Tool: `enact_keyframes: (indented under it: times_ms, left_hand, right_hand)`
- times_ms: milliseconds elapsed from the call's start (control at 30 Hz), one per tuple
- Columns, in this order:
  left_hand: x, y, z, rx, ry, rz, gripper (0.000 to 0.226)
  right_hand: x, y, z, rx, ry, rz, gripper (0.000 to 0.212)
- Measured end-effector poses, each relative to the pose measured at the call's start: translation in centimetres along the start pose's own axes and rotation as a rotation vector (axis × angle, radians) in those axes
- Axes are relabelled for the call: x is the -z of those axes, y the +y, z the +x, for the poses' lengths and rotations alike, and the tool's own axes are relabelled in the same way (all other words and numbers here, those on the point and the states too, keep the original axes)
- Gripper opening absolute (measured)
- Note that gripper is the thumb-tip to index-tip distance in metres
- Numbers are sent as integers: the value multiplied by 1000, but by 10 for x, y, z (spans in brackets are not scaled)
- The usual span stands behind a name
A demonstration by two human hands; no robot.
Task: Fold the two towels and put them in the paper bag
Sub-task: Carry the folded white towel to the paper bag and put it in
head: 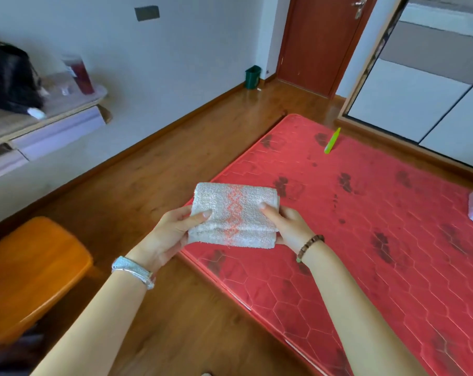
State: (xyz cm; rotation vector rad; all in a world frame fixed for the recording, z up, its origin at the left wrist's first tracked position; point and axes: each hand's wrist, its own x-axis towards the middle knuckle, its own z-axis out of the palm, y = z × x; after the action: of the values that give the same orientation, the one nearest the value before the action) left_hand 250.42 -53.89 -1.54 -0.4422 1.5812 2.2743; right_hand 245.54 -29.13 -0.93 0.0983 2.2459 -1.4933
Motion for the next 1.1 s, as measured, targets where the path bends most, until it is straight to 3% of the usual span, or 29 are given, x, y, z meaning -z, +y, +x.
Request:
enact_keyframes:
  times_ms: [233,467,633,700,900,1100]
  left_hand:
    - [73,19,-20,-46,125,-48,47]
    - [122,25,-29,-91,180,-117,40]
    - [160,39,-18,-106,254,-145,57]
    - [173,47,-8,-111,281,-151,61]
    - [210,79,33,-130,339,-170,45]
    - [242,102,68,-109,436,-184,50]
  right_hand:
    - [-73,-35,37,37,-112,-1,50]
    - [-124,-52,81,21,-257,93,72]
    - [-160,-70,121,13,-339,100,83]
    - [-172,-78,140,24,-369,87,84]
    - [-199,-114,207,29,-424,53,87]
    - [-221,-146,259,37,-488,21,86]
